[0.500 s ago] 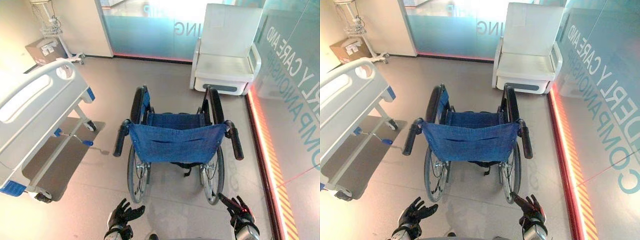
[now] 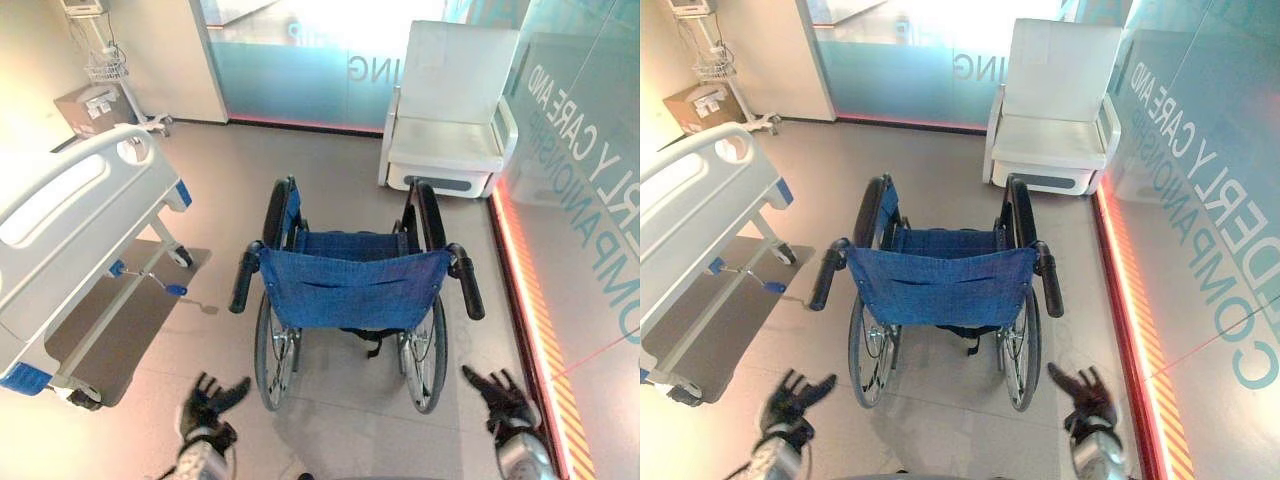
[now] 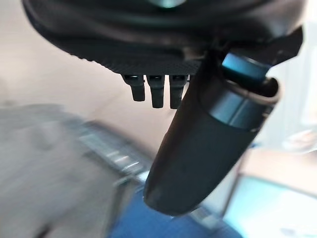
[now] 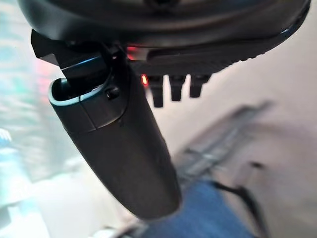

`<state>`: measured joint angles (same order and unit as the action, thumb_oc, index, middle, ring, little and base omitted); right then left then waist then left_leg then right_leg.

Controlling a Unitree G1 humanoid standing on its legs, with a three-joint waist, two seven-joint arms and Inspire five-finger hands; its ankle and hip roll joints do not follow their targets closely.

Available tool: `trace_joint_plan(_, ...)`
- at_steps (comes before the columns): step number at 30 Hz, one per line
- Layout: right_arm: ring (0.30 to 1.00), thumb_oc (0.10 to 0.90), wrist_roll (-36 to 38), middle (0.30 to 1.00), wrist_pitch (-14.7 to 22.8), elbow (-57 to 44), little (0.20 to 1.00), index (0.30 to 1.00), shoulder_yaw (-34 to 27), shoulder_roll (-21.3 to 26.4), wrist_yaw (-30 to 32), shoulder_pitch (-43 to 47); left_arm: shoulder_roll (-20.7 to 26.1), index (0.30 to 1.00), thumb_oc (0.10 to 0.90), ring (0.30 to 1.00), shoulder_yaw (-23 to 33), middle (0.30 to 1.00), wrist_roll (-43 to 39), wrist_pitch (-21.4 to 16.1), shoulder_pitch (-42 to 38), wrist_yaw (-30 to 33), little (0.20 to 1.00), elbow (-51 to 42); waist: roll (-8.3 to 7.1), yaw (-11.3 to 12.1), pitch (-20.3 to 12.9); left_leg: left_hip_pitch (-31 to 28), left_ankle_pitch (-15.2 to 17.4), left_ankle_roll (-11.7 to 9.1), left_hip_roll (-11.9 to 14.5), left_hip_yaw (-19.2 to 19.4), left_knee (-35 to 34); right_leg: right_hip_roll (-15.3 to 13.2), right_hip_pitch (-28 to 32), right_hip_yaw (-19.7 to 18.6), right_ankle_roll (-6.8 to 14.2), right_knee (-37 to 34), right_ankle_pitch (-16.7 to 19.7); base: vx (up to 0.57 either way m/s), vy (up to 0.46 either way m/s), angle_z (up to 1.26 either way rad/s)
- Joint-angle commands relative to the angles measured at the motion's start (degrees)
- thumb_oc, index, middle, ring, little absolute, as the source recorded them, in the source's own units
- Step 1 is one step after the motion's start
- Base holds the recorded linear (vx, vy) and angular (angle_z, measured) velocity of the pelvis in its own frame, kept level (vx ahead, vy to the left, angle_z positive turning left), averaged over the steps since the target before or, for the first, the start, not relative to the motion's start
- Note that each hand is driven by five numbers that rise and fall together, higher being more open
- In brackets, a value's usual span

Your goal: Push the wheelchair next to the bed

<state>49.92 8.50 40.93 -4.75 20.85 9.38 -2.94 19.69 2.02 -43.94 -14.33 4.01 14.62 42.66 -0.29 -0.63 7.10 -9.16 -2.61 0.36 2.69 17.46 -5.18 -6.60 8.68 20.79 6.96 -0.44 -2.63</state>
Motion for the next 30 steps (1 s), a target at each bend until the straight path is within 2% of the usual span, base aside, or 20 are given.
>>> trace_joint_plan(1,0.900,0.800,-0.5,0.900,6.0,-4.3,0.900,0.900,-5.3,8.9,3.0,8.2,7.9,0.900,0.800,0.900,3.6,0.900,0.8,-7.6,-8.6,3.1,0.900,-3.7,0.00,0.3,-1.5,-2.1,6.8,-1.0,-2.6,0.6,0.9,0.6,-0.8,-0.5,0.2,0.4,0.4,0.00,0.031,0.00)
trace_joint_plan(4,0.900,0.800,-0.1,0.900,6.9,-7.1,0.900,0.900,-7.6,13.1,4.2,10.6,12.6,0.900,0.800,0.900,4.8,0.900,2.8,-8.2,-10.8,5.1,0.900,-6.5,0.16,0.2,-1.9,-2.1,6.9,-1.1,-2.7,0.3,0.8,0.8,-0.5,-0.6,0.1,0.0,0.2,0.00,0.010,0.00)
trace_joint_plan(10,0.900,0.800,-1.5,0.900,9.6,-16.6,0.900,0.900,-7.7,16.5,5.7,13.6,19.2,0.900,0.800,0.900,5.1,0.900,6.8,-9.3,-15.0,9.1,0.900,-12.4,0.77,0.0,-2.6,-1.6,6.7,-1.2,-3.0,0.2,0.8,1.0,-0.4,-1.0,0.0,-0.7,-0.2,-0.01,0.032,-0.01)
trace_joint_plan(14,0.900,0.800,-2.6,0.900,11.3,-23.6,0.900,0.900,-7.0,15.8,5.6,14.3,19.7,0.900,0.800,0.900,4.6,0.900,5.9,-9.1,-16.6,9.0,0.900,-19.4,0.89,-0.1,-2.9,-1.3,6.6,-1.0,-3.1,0.2,0.7,1.2,-0.5,-1.3,-0.3,-1.0,-0.2,-0.01,0.004,0.00)
trace_joint_plan(17,0.900,0.800,-3.7,0.900,10.8,-28.1,0.900,0.900,-6.2,14.3,2.5,14.3,18.1,0.900,0.800,0.900,3.6,0.900,5.7,-8.4,-16.4,6.1,0.900,-25.8,0.87,0.0,-3.2,-1.1,6.6,-0.8,-3.2,0.1,0.7,1.3,-0.6,-1.5,-0.4,-1.0,-0.3,0.00,0.000,0.00)
trace_joint_plan(19,0.900,0.800,-6.9,0.900,8.0,-33.3,0.900,0.900,-5.0,12.9,-0.3,12.8,16.0,0.900,0.800,0.900,2.7,0.900,5.1,-6.2,-15.0,1.2,0.900,-32.5,0.76,0.1,-3.2,-0.9,6.5,-0.6,-3.2,-0.1,0.7,1.4,-0.7,-1.6,-0.5,-1.0,-0.4,0.00,0.000,0.00)
trace_joint_plan(20,0.900,0.800,-7.1,0.900,7.8,-33.7,0.900,0.900,-5.0,12.8,-0.4,12.5,15.9,0.900,0.800,0.900,2.8,0.900,5.2,-6.0,-14.7,0.9,0.900,-32.9,0.76,0.0,-3.3,-0.9,6.5,-0.6,-3.2,-0.1,0.7,1.4,-0.7,-1.6,-0.5,-1.0,-0.4,0.00,0.000,0.00)
trace_joint_plan(23,0.900,0.800,-11.8,0.900,4.8,-38.7,0.900,0.900,-3.4,11.6,-3.7,10.3,15.0,0.900,0.800,0.900,1.7,0.900,7.3,-2.7,-11.8,-6.2,0.900,-39.2,0.60,0.2,-3.0,-0.9,6.3,-0.5,-3.2,0.0,0.6,1.5,-0.7,-1.5,-0.5,-1.0,-0.2,0.00,0.000,0.00)
trace_joint_plan(26,0.900,0.800,-12.6,0.900,4.1,-39.7,0.900,0.900,-3.1,11.7,-5.0,9.7,15.2,0.900,0.800,0.900,1.4,0.900,7.9,-1.6,-11.0,-8.6,0.900,-40.7,0.51,0.2,-3.0,-0.8,6.2,-0.4,-3.1,0.1,0.6,1.6,-0.8,-1.5,-0.5,-1.1,-0.1,0.00,0.000,0.00)
trace_joint_plan(27,0.900,0.800,-12.7,0.900,3.3,-41.0,0.900,0.900,-2.6,12.5,-6.6,9.2,15.6,0.900,0.800,0.900,1.1,0.900,7.2,-0.8,-10.1,-11.4,0.900,-41.8,0.45,0.3,-2.9,-0.8,6.1,-0.4,-3.0,0.4,0.6,1.6,-0.8,-1.5,-0.5,-1.1,0.0,0.00,0.000,0.00)
trace_joint_plan(30,0.900,0.800,-13.5,0.900,3.0,-42.3,0.900,0.900,-1.9,13.1,-8.2,9.0,16.0,0.900,0.800,0.900,1.1,0.900,4.6,0.9,-9.4,-14.6,0.900,-43.1,0.45,0.4,-2.9,-0.8,6.0,-0.5,-2.9,0.6,0.5,1.6,-1.0,-1.4,-0.4,-1.1,0.3,0.00,0.000,0.00)
